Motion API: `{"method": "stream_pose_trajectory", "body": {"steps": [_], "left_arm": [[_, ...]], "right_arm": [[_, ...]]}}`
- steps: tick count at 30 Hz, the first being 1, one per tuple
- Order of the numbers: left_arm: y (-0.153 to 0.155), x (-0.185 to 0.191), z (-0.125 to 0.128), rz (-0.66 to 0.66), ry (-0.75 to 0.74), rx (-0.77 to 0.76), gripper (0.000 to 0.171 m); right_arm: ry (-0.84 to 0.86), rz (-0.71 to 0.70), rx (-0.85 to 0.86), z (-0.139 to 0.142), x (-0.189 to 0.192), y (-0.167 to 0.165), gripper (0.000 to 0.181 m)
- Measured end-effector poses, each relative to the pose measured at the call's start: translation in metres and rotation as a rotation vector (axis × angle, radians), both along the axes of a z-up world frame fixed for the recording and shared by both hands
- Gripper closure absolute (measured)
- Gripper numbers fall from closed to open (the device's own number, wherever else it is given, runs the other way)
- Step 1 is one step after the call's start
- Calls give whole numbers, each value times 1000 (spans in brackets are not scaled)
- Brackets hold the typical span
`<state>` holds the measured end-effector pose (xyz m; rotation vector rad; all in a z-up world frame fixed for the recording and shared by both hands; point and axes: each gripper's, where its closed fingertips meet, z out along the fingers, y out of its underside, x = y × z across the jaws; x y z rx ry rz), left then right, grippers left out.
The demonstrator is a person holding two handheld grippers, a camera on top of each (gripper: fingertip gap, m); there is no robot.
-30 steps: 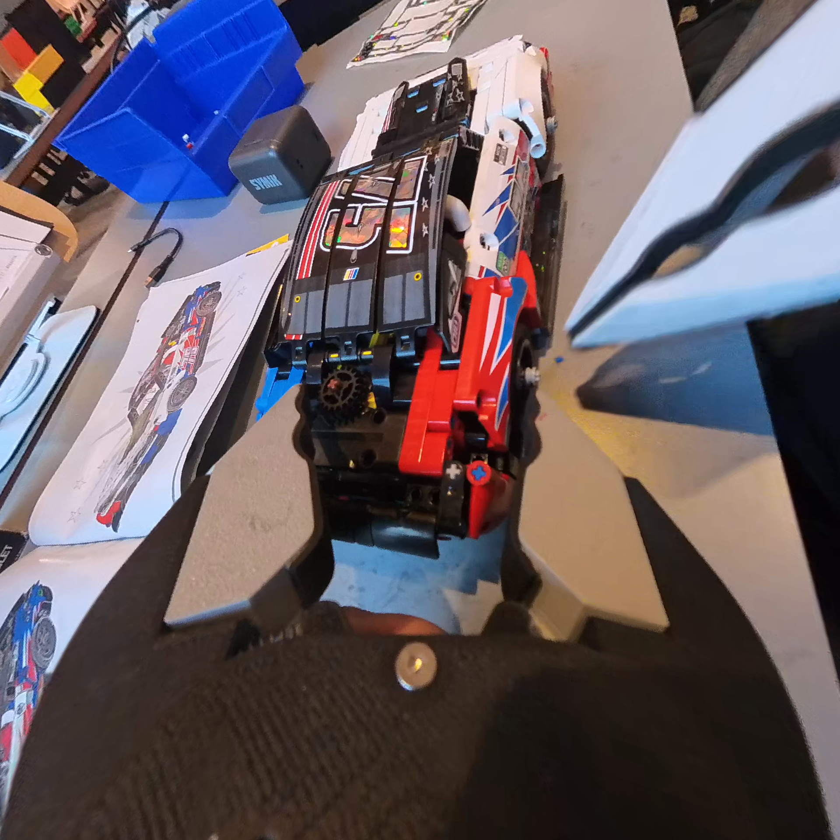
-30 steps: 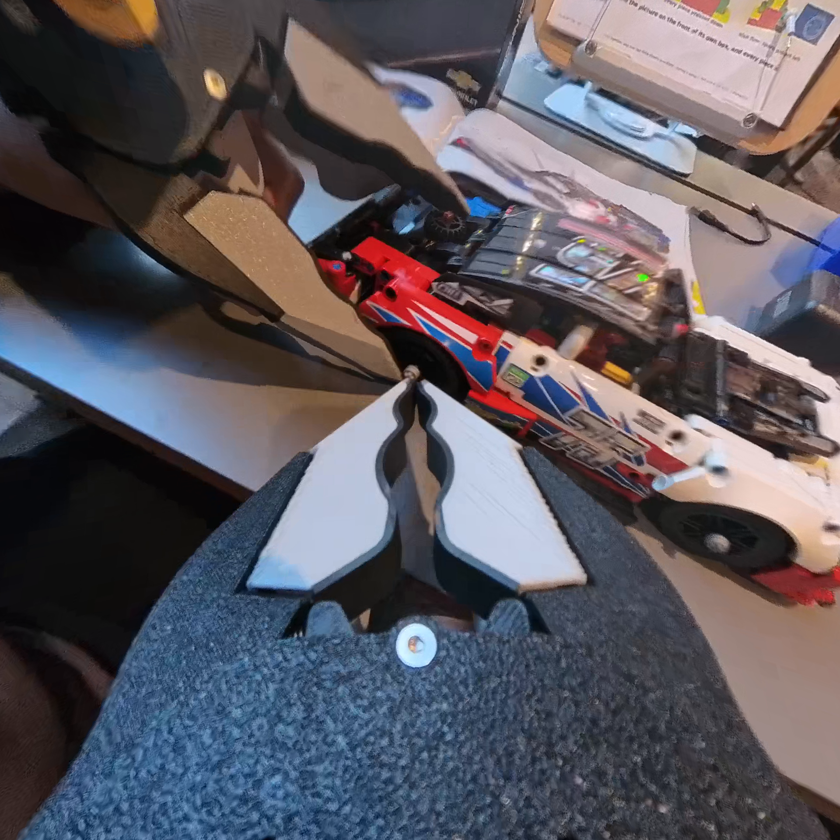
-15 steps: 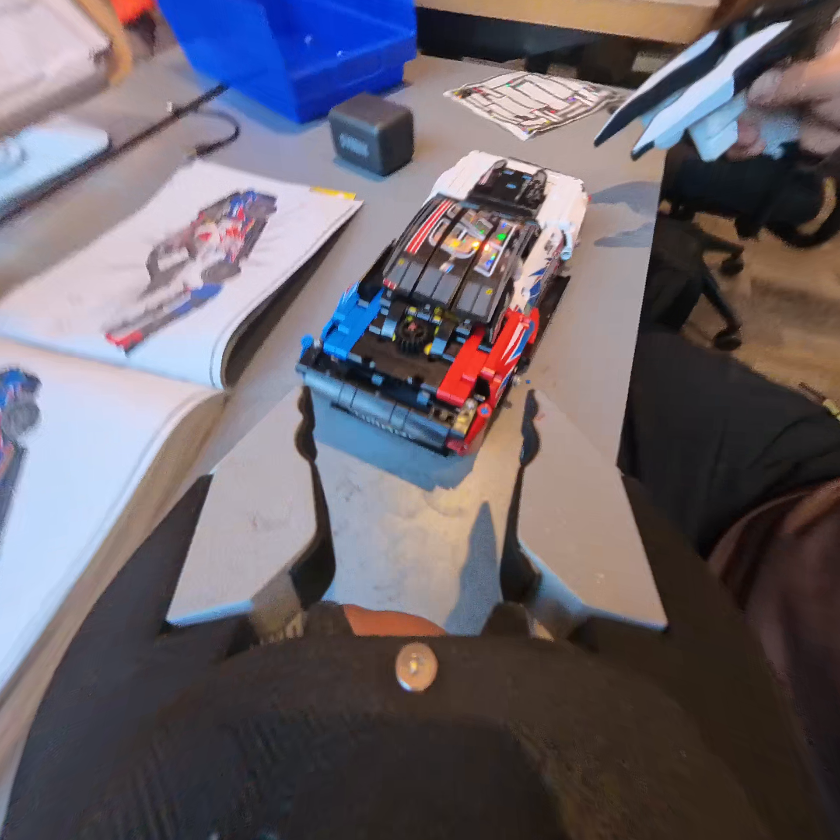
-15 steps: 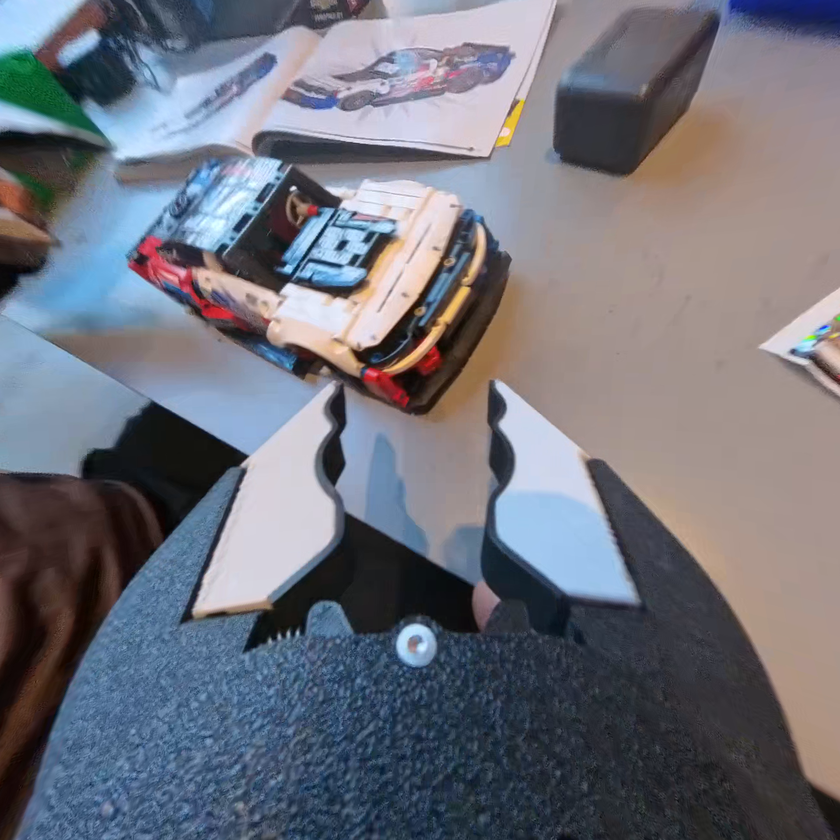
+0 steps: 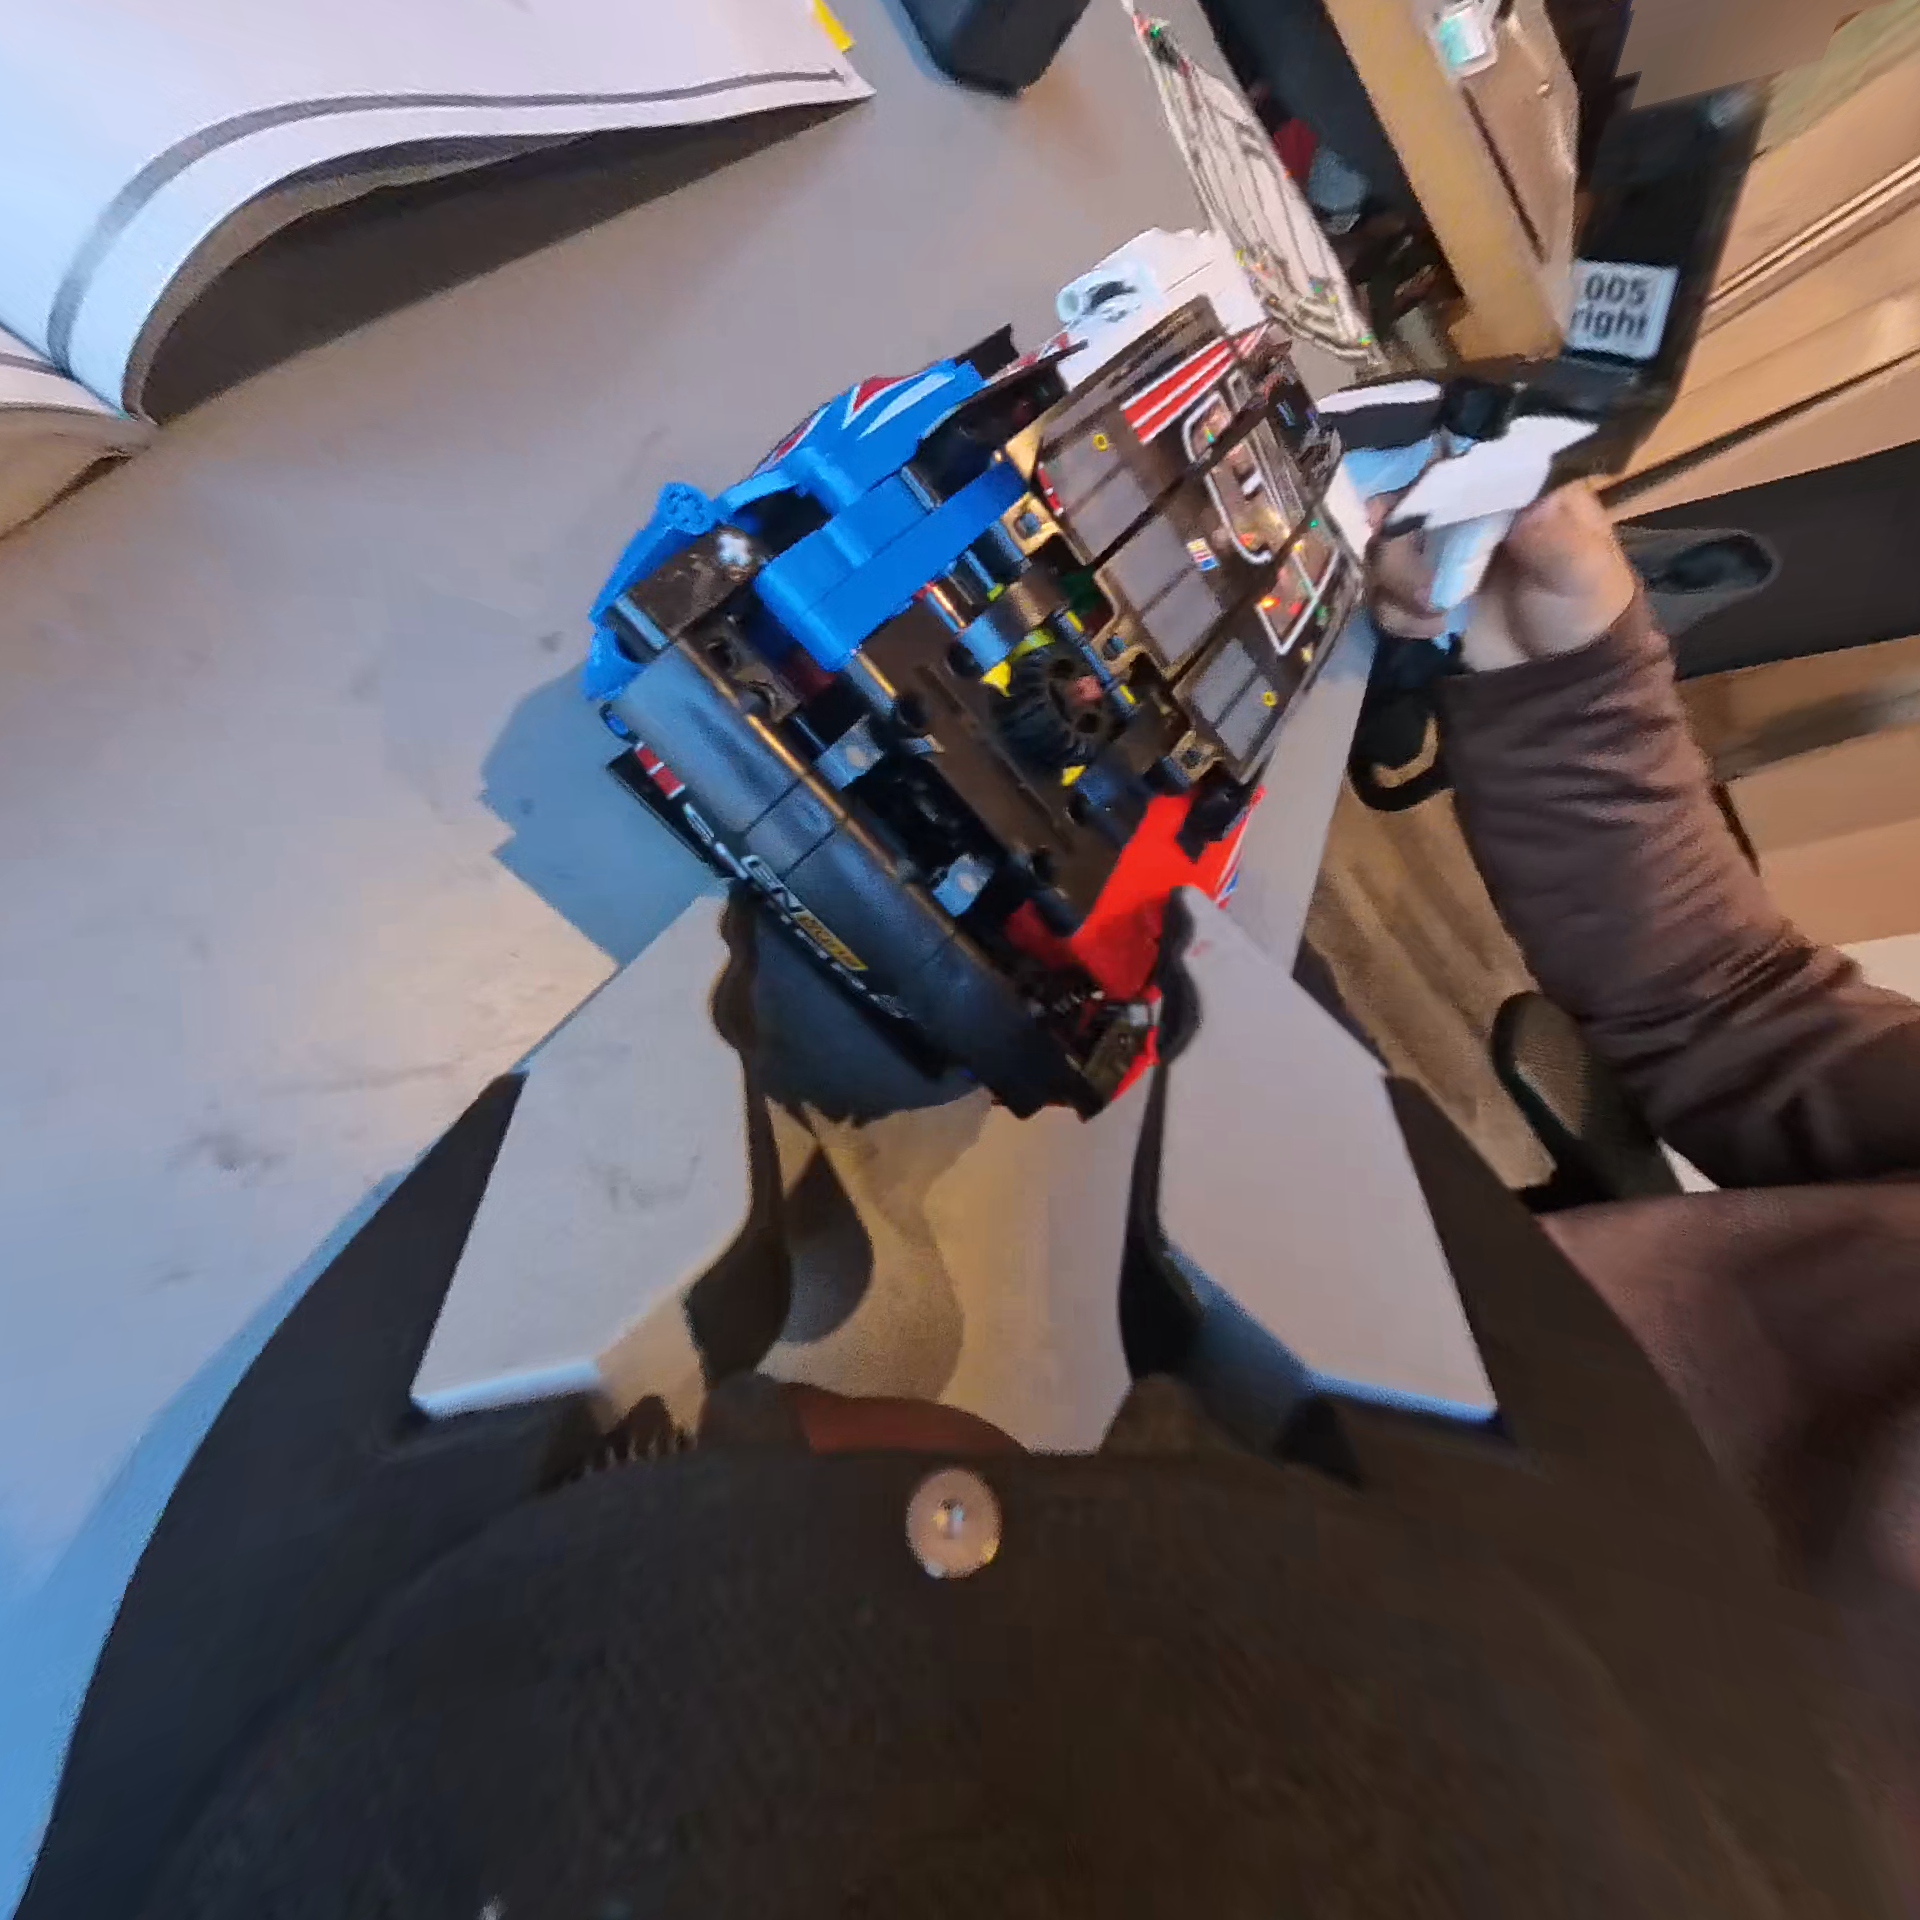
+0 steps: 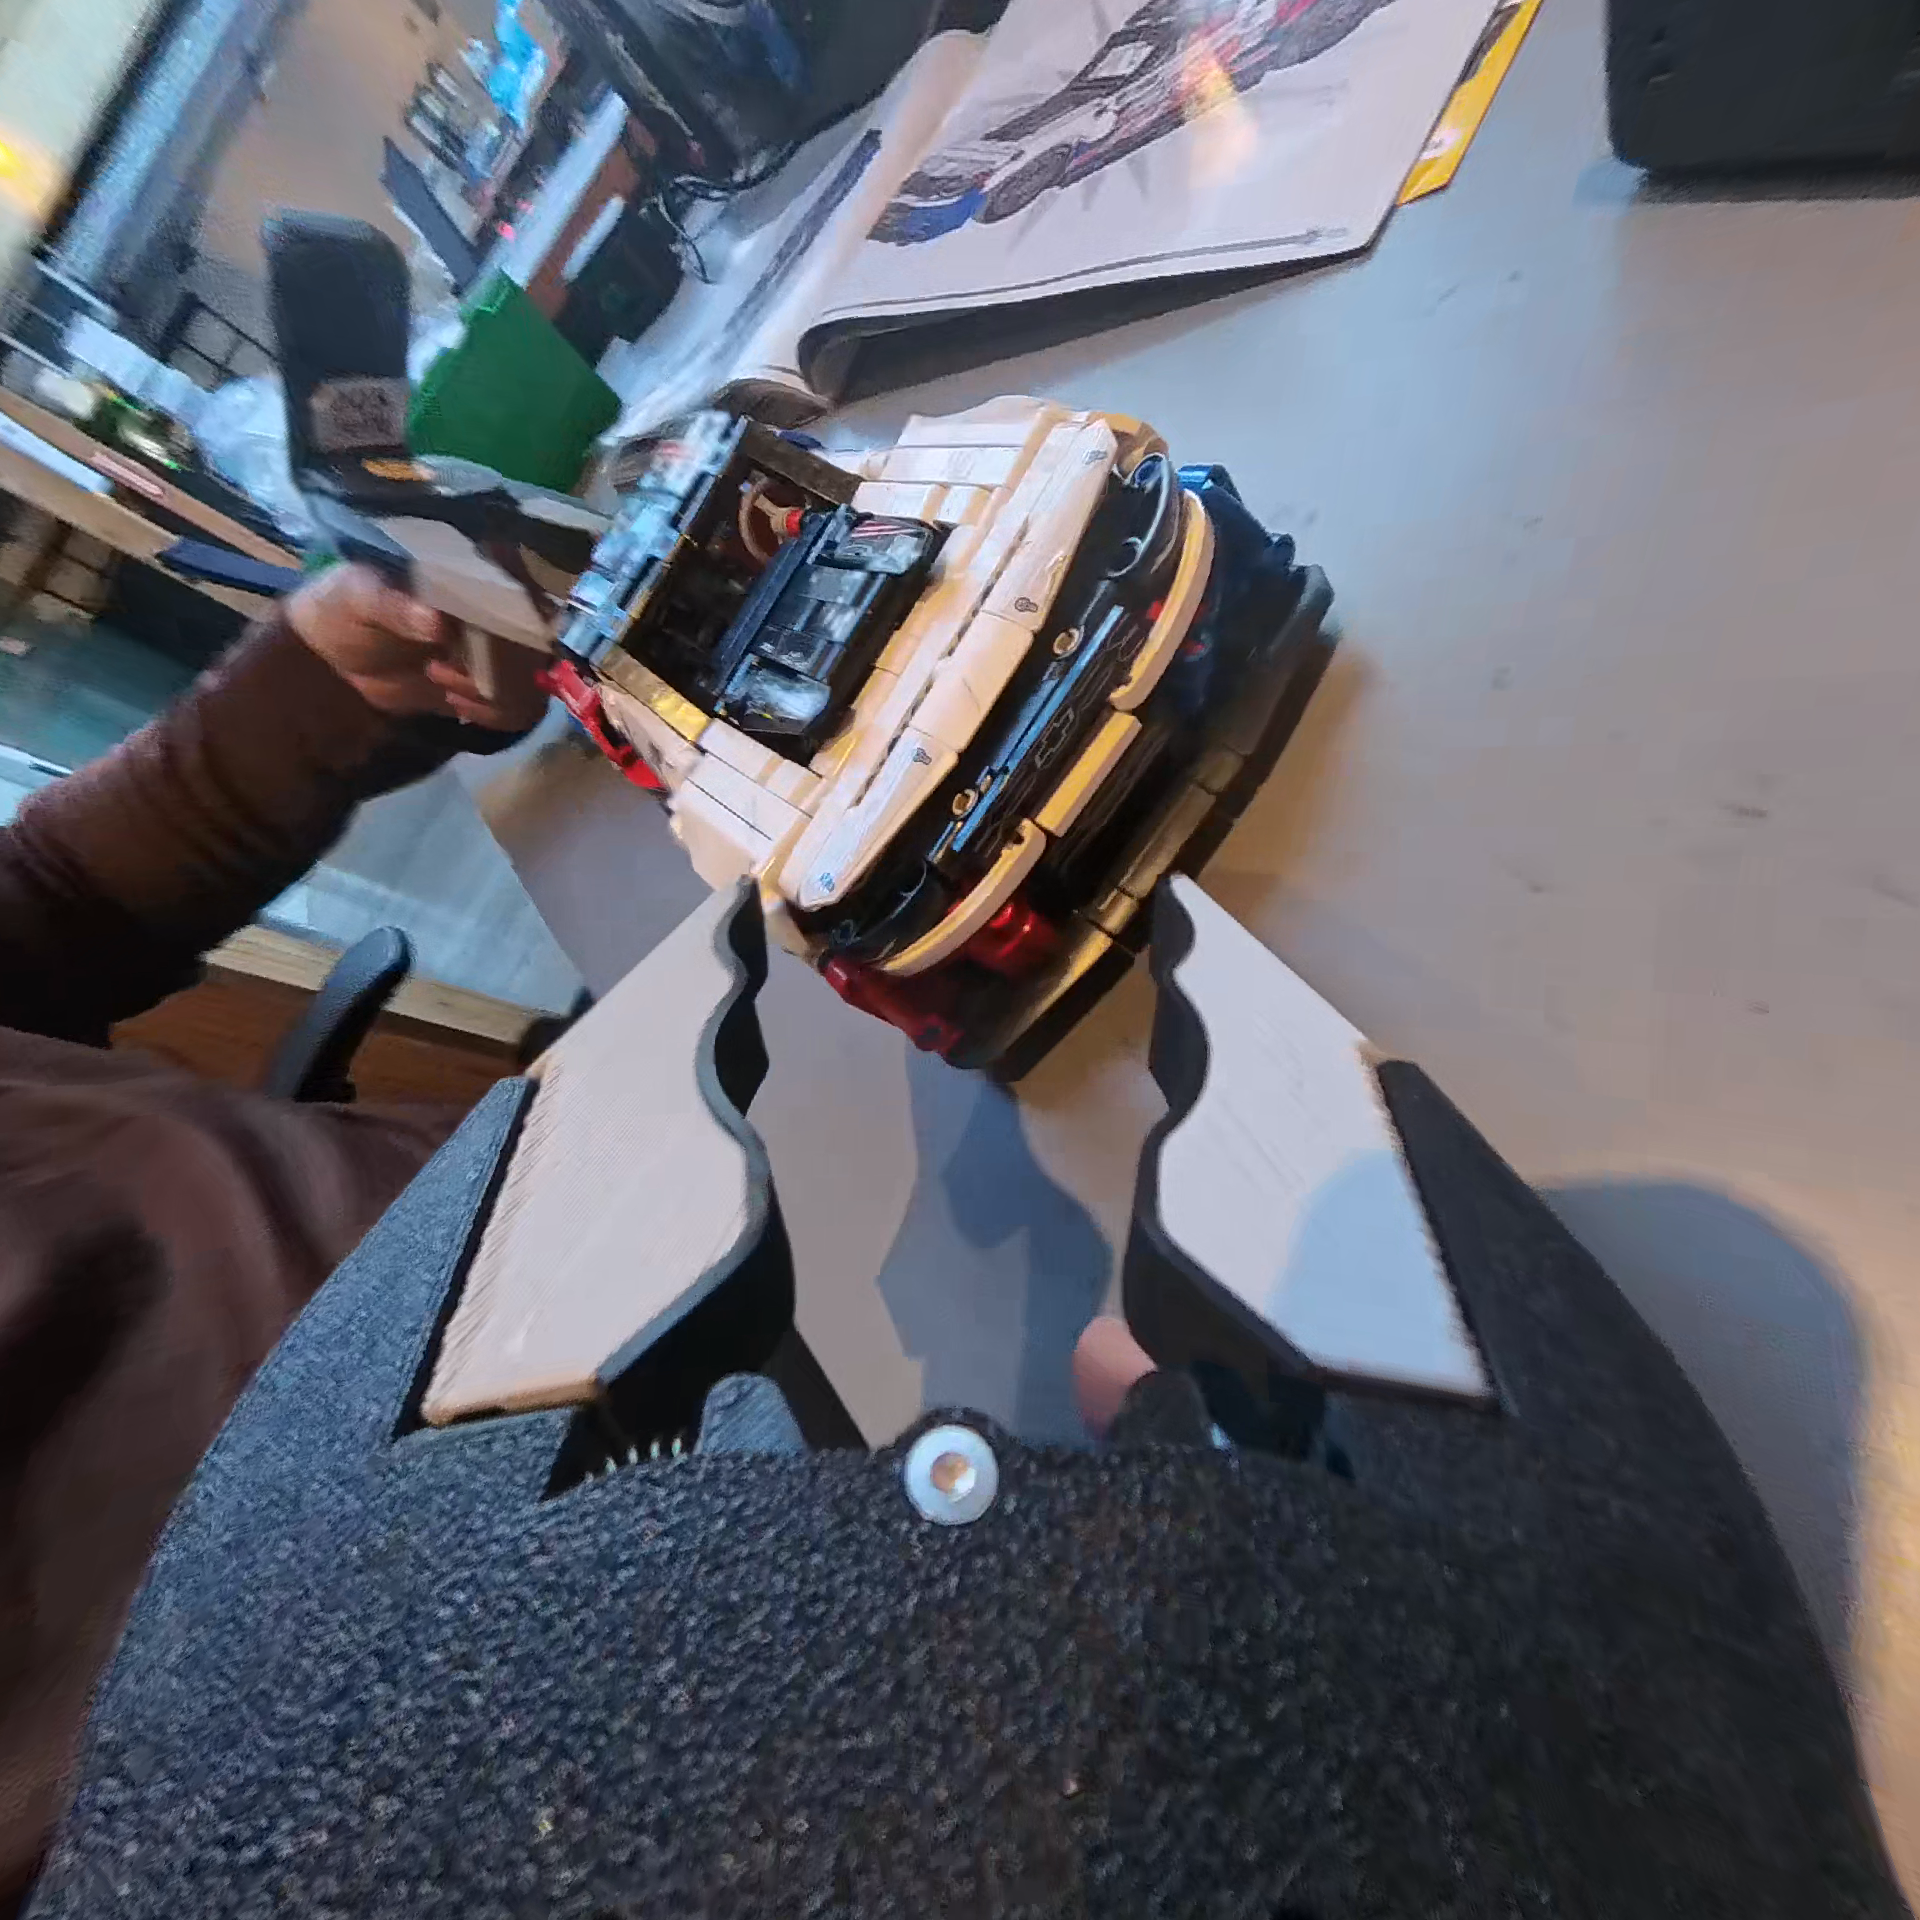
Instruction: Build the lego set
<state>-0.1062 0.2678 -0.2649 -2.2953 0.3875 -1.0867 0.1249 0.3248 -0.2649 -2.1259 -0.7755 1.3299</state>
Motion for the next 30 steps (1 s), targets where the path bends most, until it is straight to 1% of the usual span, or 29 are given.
{"method": "stream_pose_trajectory", "body": {"steps": [1, 3, 4, 6, 8, 9, 10, 11, 12, 13, 14, 17, 18, 19, 20, 23, 25, 26, 28, 30], "left_arm": [[1, 0, 1, 15, -13, -19, 100], [0, 1, 5, 47, -25, -38, 108], [-5, 4, 6, 52, -12, -46, 108], [-16, 11, 6, 58, 35, -35, 101], [-26, 18, 8, 99, 51, -33, 97], [-30, 21, 8, 131, 47, -33, 98], [-35, 25, 10, 158, 35, -36, 99], [-41, 32, 15, 172, 1, -34, 105], [-47, 41, 21, 170, -40, -31, 109], [-53, 50, 26, 163, -73, -19, 116], [-58, 61, 29, 157, -93, -25, 116], [-73, 87, 18, 91, -73, -40, 116], [-79, 97, 21, 72, -120, -50, 128], [-82, 107, 28, 67, -186, -55, 127], [-83, 115, 33, 60, -203, -47, 125], [-83, 134, 27, 34, -174, -13, 126], [-88, 148, 28, -13, -255, -56, 128], [-91, 151, 31, -38, -283, -66, 128], [-93, 146, 35, -53, -284, -36, 131], [-94, 132, 44, -60, -285, -12, 128]], "right_arm": [[-36, -4, 35, -3, 2, 2, 117], [-49, -6, 56, -2, 3, 5, 116], [-45, -3, 50, -1, 4, 7, 116], [-46, 30, 48, 0, 4, 10, 117], [-45, 66, 48, 4, 3, 16, 117], [-41, 80, 50, 7, 2, 20, 118], [-11, 109, 43, 15, 0, 22, 131], [-3, 108, 27, 20, -2, 27, 118], [-64, 115, 33, 16, -3, 34, 113], [-153, 124, 51, 6, -1, 42, 115], [-196, 134, 57, 1, -1, 49, 113], [-202, 153, 47, 3, -1, 65, 113], [-207, 161, 64, 4, 1, 68, 113], [-209, 163, 83, 5, 3, 70, 113], [-217, 166, 82, 6, 5, 72, 113], [-210, 167, 65, 7, 8, 85, 112], [-227, 160, 28, 2, 13, 89, 111], [-213, 146, 12, 2, 15, 89, 111], [-165, 105, 6, 3, 20, 87, 106], [-161, 11, 30, 1, 33, 93, 101]]}}
